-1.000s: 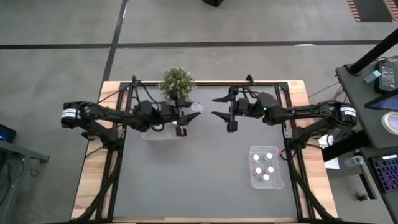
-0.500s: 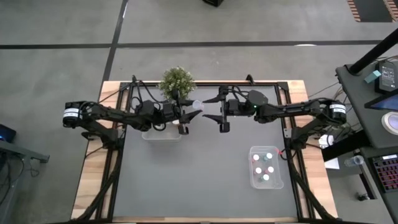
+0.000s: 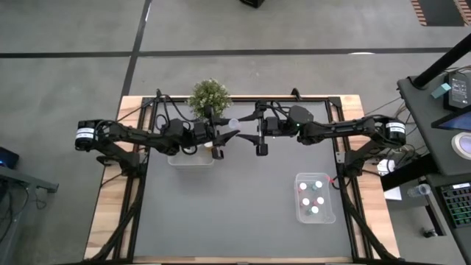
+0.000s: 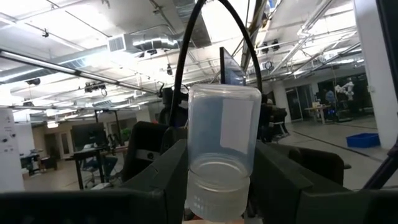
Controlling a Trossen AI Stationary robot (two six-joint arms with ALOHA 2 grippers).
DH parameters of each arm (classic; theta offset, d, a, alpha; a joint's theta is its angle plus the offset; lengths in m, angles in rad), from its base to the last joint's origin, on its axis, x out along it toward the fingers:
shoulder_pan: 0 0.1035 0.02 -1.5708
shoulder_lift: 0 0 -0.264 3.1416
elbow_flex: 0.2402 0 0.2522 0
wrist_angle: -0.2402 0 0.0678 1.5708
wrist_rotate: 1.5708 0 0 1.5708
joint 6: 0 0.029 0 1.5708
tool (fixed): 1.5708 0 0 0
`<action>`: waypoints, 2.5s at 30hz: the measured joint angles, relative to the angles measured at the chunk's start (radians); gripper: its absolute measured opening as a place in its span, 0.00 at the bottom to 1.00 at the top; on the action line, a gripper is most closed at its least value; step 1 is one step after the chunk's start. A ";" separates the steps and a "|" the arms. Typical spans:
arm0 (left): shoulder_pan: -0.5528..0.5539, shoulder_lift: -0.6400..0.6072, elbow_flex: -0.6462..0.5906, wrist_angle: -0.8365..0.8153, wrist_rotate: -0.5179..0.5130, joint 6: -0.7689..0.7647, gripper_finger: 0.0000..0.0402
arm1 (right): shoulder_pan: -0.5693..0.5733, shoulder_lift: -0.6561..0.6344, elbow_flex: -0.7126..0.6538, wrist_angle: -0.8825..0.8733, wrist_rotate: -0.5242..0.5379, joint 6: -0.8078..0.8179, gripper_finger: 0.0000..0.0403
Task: Pick and place medicine bottles into bin by pill shape (circle, oval)
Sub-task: Put the transparent pill bottle into the gray bin
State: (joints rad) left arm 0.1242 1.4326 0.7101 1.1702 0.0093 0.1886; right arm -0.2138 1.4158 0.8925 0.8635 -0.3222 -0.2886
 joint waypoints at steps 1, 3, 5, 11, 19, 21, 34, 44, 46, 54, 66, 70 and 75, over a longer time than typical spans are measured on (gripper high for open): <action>0.000 0.000 0.000 0.000 0.000 0.000 0.33 | 0.000 0.000 0.000 0.000 0.000 -0.001 0.53; -0.001 0.000 0.000 0.000 0.003 -0.002 0.33 | 0.000 0.000 0.000 0.000 0.000 -0.001 0.51; -0.002 0.000 0.000 0.000 0.009 -0.019 0.33 | 0.000 0.000 0.000 0.000 -0.001 -0.010 0.50; -0.002 0.001 0.000 -0.002 0.019 -0.028 0.33 | 0.000 0.000 0.000 0.000 -0.001 -0.022 0.42; -0.002 0.003 0.000 -0.002 0.019 -0.026 0.33 | 0.000 0.001 0.000 -0.007 -0.004 -0.019 0.33; -0.002 0.003 0.000 -0.003 0.019 -0.025 0.33 | 0.000 0.000 0.000 -0.012 -0.004 -0.019 0.32; -0.003 -0.007 -0.004 -0.047 0.019 -0.026 0.50 | -0.001 -0.001 0.000 -0.028 0.000 -0.027 0.32; -0.003 -0.049 -0.038 -0.112 0.022 -0.027 0.61 | 0.000 -0.050 -0.001 -0.148 0.000 -0.095 0.32; -0.002 -0.076 -0.051 -0.136 0.017 -0.028 0.61 | 0.000 -0.078 0.000 -0.191 0.001 -0.112 0.32; -0.003 -0.196 -0.079 -0.302 0.016 -0.082 0.61 | 0.005 -0.171 -0.002 -0.374 0.056 -0.370 0.32; 0.008 -0.195 -0.077 -0.476 0.090 -0.547 0.61 | 0.052 -0.135 -0.001 -0.560 0.406 -1.848 0.32; 0.033 -0.167 -0.076 -0.477 0.083 -0.602 0.61 | 0.084 -0.097 -0.006 -0.497 0.427 -2.134 0.32; 0.053 -0.122 -0.075 -0.478 0.092 -0.589 0.61 | 0.120 -0.072 -0.007 -0.432 0.430 -2.280 0.32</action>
State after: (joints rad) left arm 0.1774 1.3108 0.6348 0.6917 0.1009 -0.4003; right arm -0.0940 1.3439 0.8852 0.4316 0.1076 -2.5689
